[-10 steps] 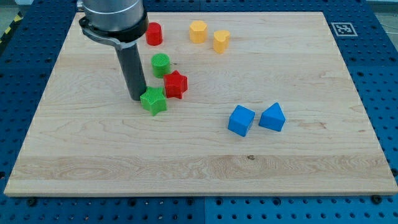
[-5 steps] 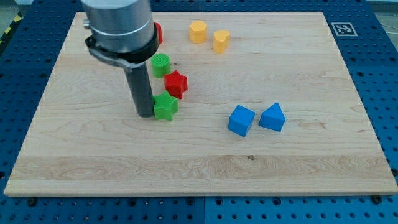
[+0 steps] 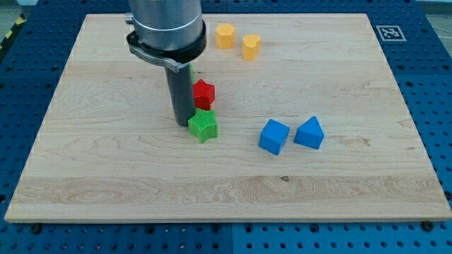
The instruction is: Slide the green star to the left of the blue cube
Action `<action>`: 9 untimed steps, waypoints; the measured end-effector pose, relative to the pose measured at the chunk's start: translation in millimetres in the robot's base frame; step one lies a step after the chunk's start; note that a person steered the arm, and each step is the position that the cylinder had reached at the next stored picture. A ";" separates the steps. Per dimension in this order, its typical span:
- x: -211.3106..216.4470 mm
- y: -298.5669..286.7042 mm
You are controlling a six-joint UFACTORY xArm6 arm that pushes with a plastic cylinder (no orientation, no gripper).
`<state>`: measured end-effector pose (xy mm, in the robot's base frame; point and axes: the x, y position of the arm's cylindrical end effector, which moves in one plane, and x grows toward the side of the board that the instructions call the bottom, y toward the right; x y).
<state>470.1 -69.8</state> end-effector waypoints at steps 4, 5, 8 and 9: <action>0.0 11.5; 1.3 11.5; 2.8 19.6; 2.0 22.3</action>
<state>472.1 -47.5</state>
